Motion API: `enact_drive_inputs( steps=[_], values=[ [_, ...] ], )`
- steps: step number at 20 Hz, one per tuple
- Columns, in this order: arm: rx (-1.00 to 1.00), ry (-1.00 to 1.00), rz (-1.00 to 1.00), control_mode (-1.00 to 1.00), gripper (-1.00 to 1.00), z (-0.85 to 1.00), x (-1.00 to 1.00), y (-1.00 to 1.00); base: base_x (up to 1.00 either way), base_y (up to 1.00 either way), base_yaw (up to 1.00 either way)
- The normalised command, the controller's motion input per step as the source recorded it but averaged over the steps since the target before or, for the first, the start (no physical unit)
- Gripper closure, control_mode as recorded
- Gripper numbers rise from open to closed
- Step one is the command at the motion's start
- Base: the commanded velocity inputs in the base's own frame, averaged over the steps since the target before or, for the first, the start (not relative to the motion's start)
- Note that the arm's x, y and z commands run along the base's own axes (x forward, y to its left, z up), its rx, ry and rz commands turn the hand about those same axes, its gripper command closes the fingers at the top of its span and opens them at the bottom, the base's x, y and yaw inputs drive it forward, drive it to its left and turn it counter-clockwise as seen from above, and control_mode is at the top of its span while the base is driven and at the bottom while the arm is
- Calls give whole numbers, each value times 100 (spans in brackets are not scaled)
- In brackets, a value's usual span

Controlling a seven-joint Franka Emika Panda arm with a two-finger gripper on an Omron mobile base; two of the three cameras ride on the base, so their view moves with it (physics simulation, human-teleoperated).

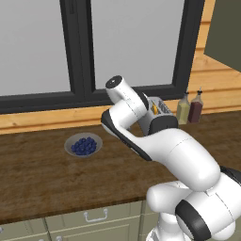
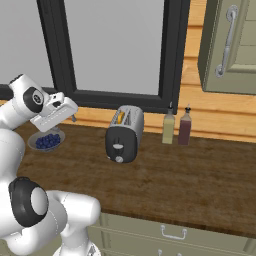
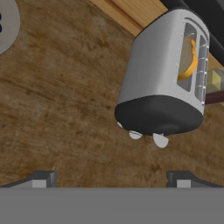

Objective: Start the toaster. Once the lever pops up, take the bread to the plate on the dining counter.

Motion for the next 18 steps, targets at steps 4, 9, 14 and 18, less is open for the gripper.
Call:
enact_drive_inputs(
  steps=[4, 9, 14, 18],
  values=[
    [0, 0, 0, -100, -100, 0, 0, 0, 0, 0, 0],
    [0, 0, 0, -100, -100, 0, 0, 0, 0, 0, 0],
    [0, 0, 0, -100, -100, 0, 0, 0, 0, 0, 0],
    [0, 0, 0, -100, -100, 0, 0, 0, 0, 0, 0]
  ],
)
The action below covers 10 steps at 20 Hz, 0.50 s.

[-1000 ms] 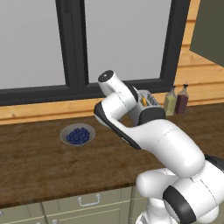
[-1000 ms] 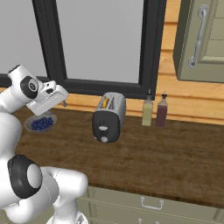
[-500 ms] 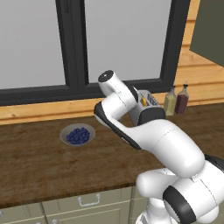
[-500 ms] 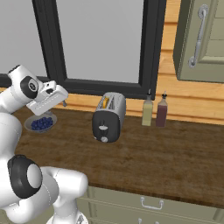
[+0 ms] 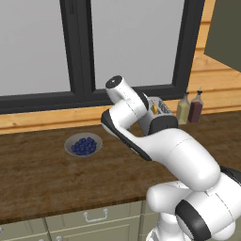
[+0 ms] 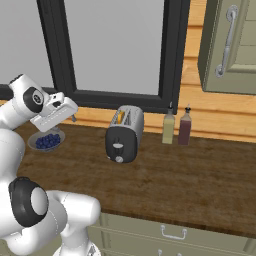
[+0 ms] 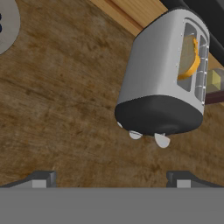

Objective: Start the toaster. Once the lever pops up, take the bread to the plate on the dining counter.

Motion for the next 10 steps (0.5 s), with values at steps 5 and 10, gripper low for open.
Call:
enact_drive_inputs(
  steps=[5, 10],
  values=[
    [0, 0, 0, -100, -100, 0, 0, 0, 0, 0, 0],
    [0, 0, 0, -100, -100, 0, 0, 0, 0, 0, 0]
  ],
)
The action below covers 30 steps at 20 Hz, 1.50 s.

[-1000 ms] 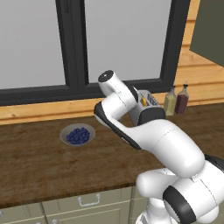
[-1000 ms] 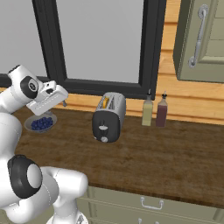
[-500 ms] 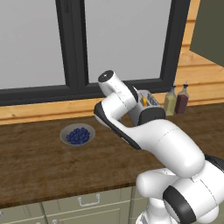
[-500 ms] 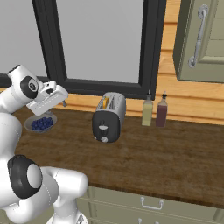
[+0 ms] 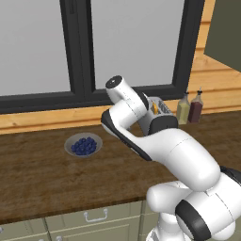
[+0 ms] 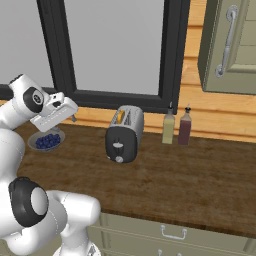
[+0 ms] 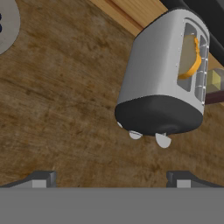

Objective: Start the toaster. Once the lever pops up, take the bread to the plate on the dining counter.

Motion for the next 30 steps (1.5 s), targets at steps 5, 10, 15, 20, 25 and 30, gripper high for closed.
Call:
enact_drive_inputs(
  steps=[5, 10, 15, 20, 25, 30],
  values=[
    [0, 0, 0, -100, -100, 0, 0, 0, 0, 0, 0],
    [0, 0, 0, -100, -100, 0, 0, 0, 0, 0, 0],
    [0, 0, 0, -100, -100, 0, 0, 0, 0, 0, 0],
    [0, 0, 0, -100, -100, 0, 0, 0, 0, 0, 0],
    [0, 0, 0, -100, -100, 0, 0, 0, 0, 0, 0],
    [0, 0, 0, -100, -100, 0, 0, 0, 0, 0, 0]
  ],
)
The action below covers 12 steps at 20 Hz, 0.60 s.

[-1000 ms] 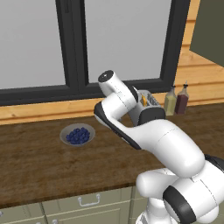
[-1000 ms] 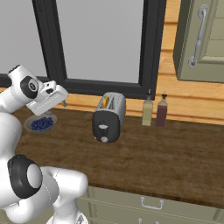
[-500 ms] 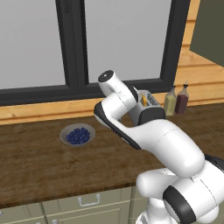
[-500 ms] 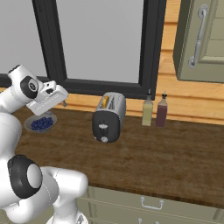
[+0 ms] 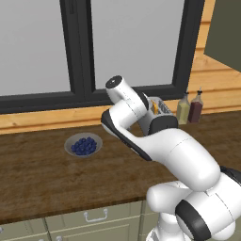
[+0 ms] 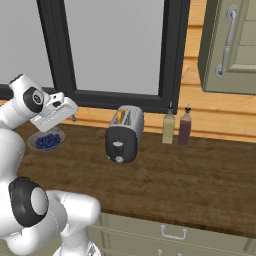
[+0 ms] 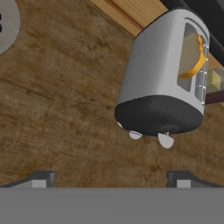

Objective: Start the toaster. Once the lever pops up, take the bread to the plate on the dining counter.

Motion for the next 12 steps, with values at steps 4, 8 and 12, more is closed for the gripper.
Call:
enact_drive_inputs(
  steps=[4, 8, 12],
  values=[
    [0, 0, 0, -100, -100, 0, 0, 0, 0, 0, 0],
    [0, 0, 0, -100, -100, 0, 0, 0, 0, 0, 0],
    [0, 0, 0, -100, -100, 0, 0, 0, 0, 0, 0]
  ],
)
